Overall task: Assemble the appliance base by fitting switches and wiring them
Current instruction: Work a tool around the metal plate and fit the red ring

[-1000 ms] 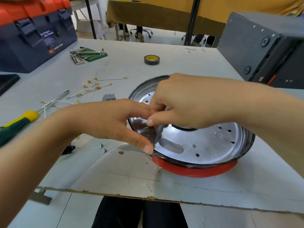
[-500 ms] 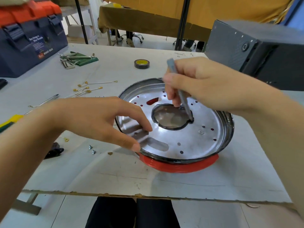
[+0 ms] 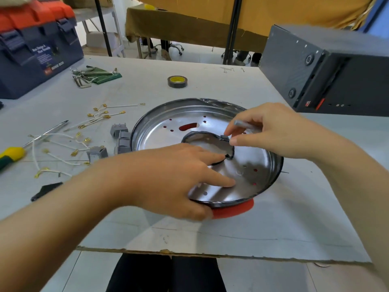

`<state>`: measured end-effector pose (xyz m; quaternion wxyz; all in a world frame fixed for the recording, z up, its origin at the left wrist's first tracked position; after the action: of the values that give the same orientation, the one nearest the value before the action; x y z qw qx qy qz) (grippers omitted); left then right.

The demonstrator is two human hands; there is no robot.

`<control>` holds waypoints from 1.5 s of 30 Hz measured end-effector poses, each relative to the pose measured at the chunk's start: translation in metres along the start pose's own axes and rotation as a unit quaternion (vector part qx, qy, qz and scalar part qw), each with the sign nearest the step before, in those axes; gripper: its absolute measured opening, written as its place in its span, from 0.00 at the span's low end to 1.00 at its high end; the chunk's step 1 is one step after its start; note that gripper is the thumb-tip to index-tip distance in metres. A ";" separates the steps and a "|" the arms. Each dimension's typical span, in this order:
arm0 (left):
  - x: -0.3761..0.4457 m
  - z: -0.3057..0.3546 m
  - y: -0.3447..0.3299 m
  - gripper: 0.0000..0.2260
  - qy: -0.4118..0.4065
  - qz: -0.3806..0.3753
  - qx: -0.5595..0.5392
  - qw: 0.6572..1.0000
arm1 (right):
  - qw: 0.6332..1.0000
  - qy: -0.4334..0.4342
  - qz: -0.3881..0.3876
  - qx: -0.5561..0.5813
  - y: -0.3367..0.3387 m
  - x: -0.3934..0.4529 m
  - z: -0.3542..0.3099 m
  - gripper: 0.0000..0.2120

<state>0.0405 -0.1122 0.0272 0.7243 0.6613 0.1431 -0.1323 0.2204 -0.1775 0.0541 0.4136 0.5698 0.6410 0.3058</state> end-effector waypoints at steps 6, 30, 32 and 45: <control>-0.028 -0.036 -0.011 0.29 -0.016 -0.069 0.001 0.997 | 0.991 0.075 -0.086 -0.069 -0.011 -0.010 -0.013 0.08; -0.027 -0.028 -0.034 0.23 -0.069 0.128 0.040 0.989 | 0.965 0.007 -0.237 -0.114 -0.039 -0.004 -0.026 0.23; -0.028 -0.024 -0.029 0.22 -0.067 0.135 0.036 0.988 | 0.967 -0.002 -0.237 -0.096 -0.037 -0.006 -0.025 0.21; -0.054 -0.039 -0.039 0.26 0.041 0.268 -0.254 0.929 | 0.973 -0.020 -0.226 -0.054 -0.035 -0.011 -0.020 0.18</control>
<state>-0.0250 -0.0766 0.0089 0.8699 0.4742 0.0193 0.1346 0.1859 -0.1927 0.0355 0.5148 0.3931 0.7271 0.2276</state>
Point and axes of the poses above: each hand's wrist, its own x-axis towards the middle knuckle, its own y-axis out of the back of the hand, z = x × y, the point moved 2 cm from there along x, towards the middle knuckle, and after that the axes turned 15 degrees about -z, right-handed, at the moved point
